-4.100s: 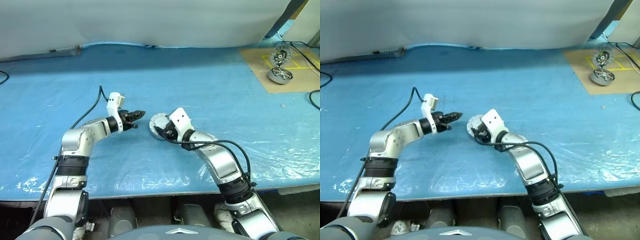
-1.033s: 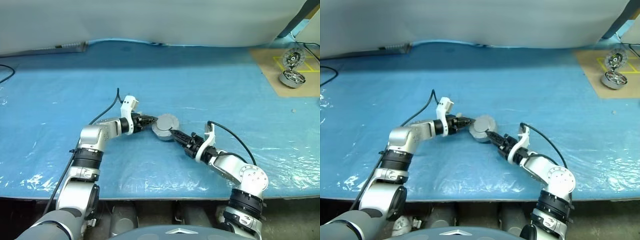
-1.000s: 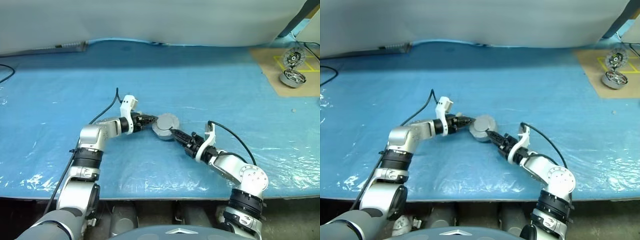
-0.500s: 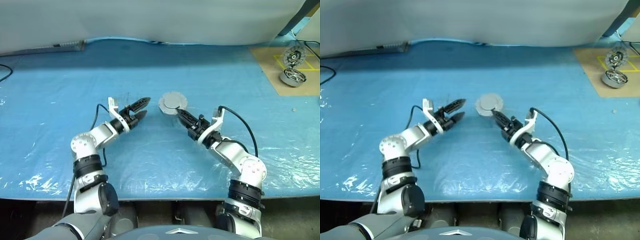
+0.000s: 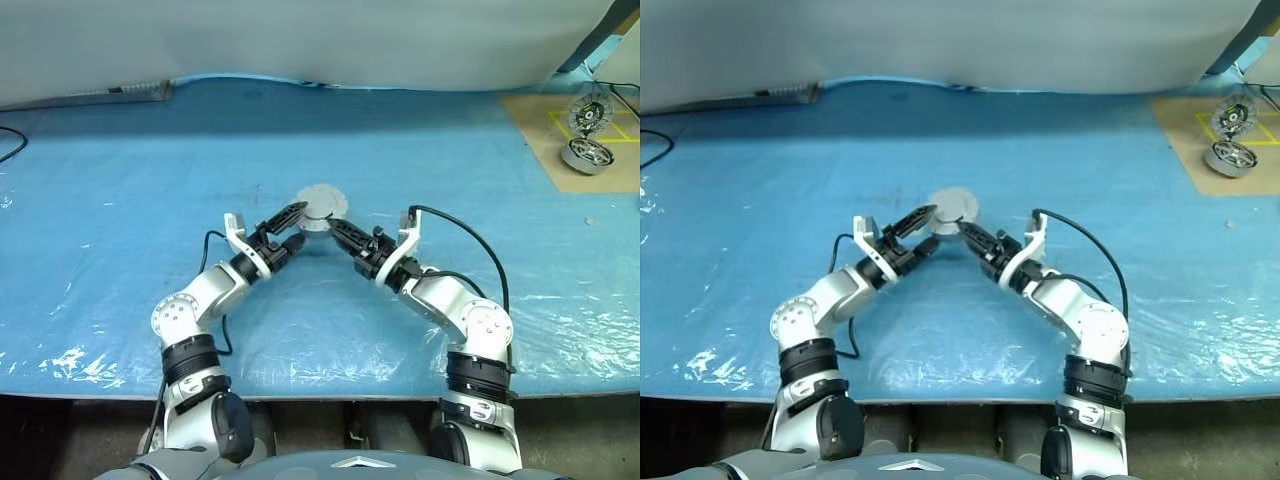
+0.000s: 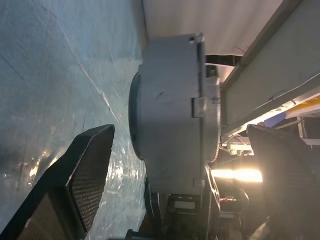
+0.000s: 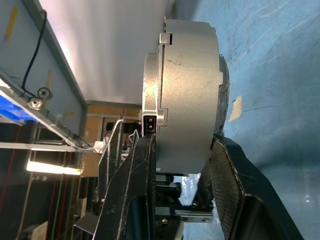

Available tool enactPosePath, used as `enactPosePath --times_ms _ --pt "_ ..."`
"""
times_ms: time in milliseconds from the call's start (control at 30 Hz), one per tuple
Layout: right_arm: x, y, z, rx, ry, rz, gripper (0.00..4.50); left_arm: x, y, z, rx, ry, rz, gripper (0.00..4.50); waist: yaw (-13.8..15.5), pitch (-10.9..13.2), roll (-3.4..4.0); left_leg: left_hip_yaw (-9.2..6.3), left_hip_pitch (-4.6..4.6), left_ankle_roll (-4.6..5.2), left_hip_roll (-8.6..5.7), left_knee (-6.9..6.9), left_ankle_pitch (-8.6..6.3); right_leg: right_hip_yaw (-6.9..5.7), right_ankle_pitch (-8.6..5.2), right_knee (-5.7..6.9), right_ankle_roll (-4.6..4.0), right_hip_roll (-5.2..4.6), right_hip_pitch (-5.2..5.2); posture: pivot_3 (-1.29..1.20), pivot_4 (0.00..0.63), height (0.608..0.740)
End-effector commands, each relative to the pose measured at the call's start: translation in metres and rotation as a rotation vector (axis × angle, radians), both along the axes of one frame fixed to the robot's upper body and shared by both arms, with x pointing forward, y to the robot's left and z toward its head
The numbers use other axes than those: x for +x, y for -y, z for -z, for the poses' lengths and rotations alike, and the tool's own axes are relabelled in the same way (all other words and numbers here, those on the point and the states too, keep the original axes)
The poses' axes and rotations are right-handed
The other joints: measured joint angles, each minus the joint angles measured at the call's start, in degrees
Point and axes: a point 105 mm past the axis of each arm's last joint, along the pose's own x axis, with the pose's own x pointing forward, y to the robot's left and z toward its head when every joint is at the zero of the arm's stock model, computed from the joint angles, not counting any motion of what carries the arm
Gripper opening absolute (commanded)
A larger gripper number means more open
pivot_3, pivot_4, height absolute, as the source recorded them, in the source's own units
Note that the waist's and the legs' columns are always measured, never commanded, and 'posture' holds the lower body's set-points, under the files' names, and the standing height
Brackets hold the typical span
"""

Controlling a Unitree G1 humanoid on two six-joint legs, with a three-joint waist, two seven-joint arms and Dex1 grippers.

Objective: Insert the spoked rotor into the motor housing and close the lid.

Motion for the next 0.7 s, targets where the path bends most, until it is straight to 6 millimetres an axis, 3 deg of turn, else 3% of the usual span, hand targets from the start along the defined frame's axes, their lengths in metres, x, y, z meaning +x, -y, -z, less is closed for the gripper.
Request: enactPosePath --times_ms 33,167,200,433,667,700 --pt "-0.011 -0.012 -0.027 0.08 0.089 -0.064 1.13 0.001 0.005 -0.015 -0.032 0.05 0.003 4.5 0.0 0.0 0.0 0.0 0.0 0.0 0.0 0.0 0.0 0.0 0.0 0.0 0.0 0.0 0.0 0.0 0.15 0.74" --pt "-0.013 -0.013 -0.026 0.084 0.081 -0.067 1.13 0.004 0.008 -0.021 -0.079 0.058 0.003 4.5 0.0 0.0 0.0 -0.01 -0.01 0.0 0.0 0.04 0.0 0.01 0.02 0.01 0.03 0.0 0.0 0.0 0.15 0.74" --pt "-0.013 -0.013 -0.026 0.081 0.079 -0.068 1.13 0.005 0.007 -0.021 -0.086 0.055 -0.007 4.32 0.0 0.0 0.0 -0.01 -0.02 0.0 -0.01 0.06 0.0 0.01 0.03 0.01 0.05 0.0 0.0 0.0 0.15 0.74" --pt "-0.013 -0.008 -0.021 0.053 0.065 -0.048 1.13 0.008 0.004 -0.022 -0.1 0.048 -0.038 2.36 0.0 0.0 -0.01 -0.12 -0.16 0.0 -0.02 0.33 0.0 0.01 0.11 0.03 0.17 -0.01 0.01 0.0 0.15 0.74" --pt "-0.003 0.007 0.0 -0.29 0.195 0.047 1.13 0.016 0.002 -0.017 -0.031 0.032 -0.068 2.38 0.1 0.0 -0.01 -0.3 -0.42 0.0 -0.03 0.79 0.0 -0.05 0.25 0.04 0.29 -0.03 0.0 0.0 0.15 0.74" --pt "-0.002 0.009 0.003 -0.34 0.223 0.053 1.49 0.019 0.001 -0.015 -0.006 0.024 -0.077 2.38 0.1 0.0 -0.01 -0.3 -0.45 0.0 -0.05 0.83 0.0 -0.05 0.29 0.04 0.32 -0.05 0.0 0.0 0.15 0.74"
